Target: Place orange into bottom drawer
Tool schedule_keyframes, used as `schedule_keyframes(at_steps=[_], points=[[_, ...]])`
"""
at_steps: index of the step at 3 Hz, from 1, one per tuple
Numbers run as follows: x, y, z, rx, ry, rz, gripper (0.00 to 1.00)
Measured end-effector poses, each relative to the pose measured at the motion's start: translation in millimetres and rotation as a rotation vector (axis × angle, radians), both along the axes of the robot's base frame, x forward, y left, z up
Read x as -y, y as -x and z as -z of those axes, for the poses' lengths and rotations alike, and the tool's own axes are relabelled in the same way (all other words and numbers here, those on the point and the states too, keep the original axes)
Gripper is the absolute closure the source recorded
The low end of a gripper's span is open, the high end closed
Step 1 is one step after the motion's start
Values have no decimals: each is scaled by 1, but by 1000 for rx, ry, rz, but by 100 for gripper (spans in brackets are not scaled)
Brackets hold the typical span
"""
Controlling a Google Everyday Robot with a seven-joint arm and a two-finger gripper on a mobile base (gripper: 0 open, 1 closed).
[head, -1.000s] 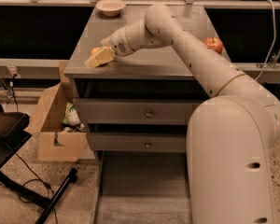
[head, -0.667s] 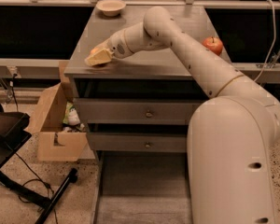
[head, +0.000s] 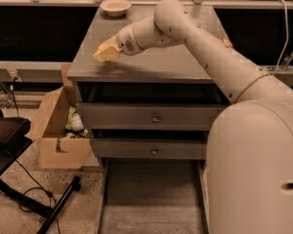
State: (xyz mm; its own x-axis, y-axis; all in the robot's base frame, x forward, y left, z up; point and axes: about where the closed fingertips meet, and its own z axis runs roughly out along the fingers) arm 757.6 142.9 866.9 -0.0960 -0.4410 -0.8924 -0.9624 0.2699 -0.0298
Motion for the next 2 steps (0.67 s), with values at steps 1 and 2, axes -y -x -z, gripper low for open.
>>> schedule_keyframes(at_steps=[1,2], points=[[41,18,-39,56,46,67,100],[113,53,-64,73,128,201,100]])
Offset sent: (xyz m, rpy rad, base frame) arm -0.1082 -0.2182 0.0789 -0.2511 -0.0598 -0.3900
